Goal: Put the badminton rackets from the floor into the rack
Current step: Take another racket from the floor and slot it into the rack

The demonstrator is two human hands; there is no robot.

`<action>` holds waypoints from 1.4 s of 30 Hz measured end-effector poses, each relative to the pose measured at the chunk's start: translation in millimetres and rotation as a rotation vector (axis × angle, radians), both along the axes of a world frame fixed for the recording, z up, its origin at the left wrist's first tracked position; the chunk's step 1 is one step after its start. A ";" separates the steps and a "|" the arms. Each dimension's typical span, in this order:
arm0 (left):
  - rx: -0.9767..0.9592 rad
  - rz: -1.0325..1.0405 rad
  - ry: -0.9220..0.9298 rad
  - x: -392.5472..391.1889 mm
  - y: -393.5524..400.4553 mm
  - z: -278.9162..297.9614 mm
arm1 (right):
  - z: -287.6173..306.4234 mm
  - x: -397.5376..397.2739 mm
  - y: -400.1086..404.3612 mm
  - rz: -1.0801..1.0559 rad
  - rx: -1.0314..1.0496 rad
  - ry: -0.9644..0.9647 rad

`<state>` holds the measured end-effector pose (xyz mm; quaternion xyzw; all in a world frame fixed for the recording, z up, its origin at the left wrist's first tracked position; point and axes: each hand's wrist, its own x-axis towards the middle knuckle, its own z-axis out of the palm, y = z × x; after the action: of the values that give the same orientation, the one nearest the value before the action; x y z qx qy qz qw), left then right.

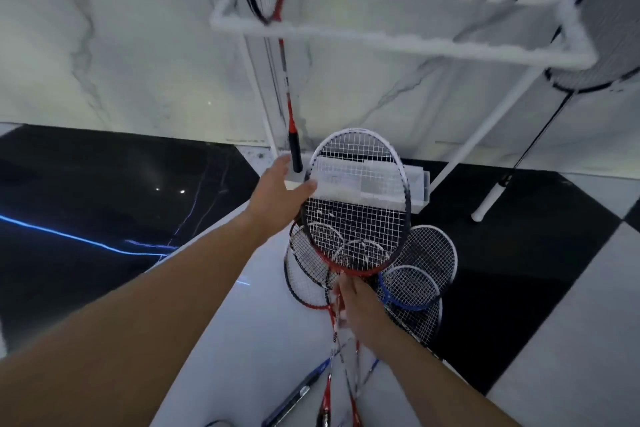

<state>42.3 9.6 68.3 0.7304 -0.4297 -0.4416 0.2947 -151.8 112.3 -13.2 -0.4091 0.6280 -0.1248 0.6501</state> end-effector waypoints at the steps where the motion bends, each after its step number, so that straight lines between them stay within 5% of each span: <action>1: -0.025 -0.029 -0.004 -0.1 -1.1 18.8 | 17.4 0.5 -0.2 -0.004 0.023 -0.050; 7: -0.122 -0.009 0.122 2.0 -16.1 143.7 | 127.4 5.1 -4.6 0.065 -0.019 -0.145; 21: -0.561 -0.255 -0.034 10.0 -21.3 435.1 | 348.5 -11.0 -62.7 0.054 -0.316 -0.057; 30: -0.700 -0.158 0.099 36.3 -15.9 536.9 | 454.3 4.6 -114.5 -0.205 -0.690 0.033; 36: -0.740 -0.067 0.191 66.5 -4.3 579.1 | 527.1 22.5 -138.9 -0.147 -0.893 0.089; 42: -0.833 0.020 0.119 72.3 -1.5 609.2 | 563.0 45.3 -175.1 -0.027 -0.878 0.116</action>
<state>114.6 8.2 677.4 0.5263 -0.5466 -0.2687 0.5933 -106.5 -62.8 549.8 -0.6447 0.5562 -0.3648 0.3767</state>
